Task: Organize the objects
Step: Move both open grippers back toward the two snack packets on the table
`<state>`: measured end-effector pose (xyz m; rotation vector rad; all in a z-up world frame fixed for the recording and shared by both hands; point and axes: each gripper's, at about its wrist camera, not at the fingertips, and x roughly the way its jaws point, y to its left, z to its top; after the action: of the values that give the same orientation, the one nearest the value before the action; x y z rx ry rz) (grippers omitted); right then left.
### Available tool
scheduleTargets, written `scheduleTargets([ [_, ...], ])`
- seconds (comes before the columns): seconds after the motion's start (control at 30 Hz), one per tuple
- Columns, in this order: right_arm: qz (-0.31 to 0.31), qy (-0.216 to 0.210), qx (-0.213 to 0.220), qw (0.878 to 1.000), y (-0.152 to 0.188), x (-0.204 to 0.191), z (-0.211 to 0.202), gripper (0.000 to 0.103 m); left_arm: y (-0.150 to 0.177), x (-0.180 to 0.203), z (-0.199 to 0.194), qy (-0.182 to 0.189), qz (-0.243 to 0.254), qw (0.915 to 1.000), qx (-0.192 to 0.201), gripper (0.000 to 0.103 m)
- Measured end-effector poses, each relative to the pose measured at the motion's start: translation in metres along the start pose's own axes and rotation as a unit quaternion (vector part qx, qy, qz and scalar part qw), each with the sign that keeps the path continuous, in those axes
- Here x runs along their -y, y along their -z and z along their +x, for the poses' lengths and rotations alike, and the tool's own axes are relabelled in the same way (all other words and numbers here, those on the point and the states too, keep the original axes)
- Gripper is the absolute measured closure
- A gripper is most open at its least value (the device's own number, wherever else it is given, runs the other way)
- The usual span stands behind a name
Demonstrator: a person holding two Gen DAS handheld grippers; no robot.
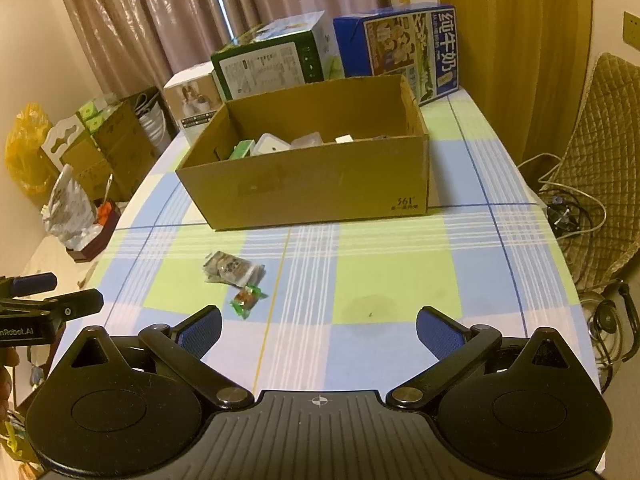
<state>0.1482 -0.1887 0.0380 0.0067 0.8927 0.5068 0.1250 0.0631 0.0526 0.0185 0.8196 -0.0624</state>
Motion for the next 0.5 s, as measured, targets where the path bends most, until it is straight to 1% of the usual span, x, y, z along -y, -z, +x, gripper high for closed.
scheduleTargets([
  [0.3,-0.011,-0.013,-0.005,1.0,0.011,-0.008,0.025,0.002,0.01,-0.012,0.018,-0.014,-0.007,0.9998,-0.012,0.001],
  [0.5,-0.021,-0.022,0.008,1.0,0.018,-0.017,0.046,0.003,0.013,-0.021,0.04,-0.018,-0.008,0.9996,-0.02,0.001],
])
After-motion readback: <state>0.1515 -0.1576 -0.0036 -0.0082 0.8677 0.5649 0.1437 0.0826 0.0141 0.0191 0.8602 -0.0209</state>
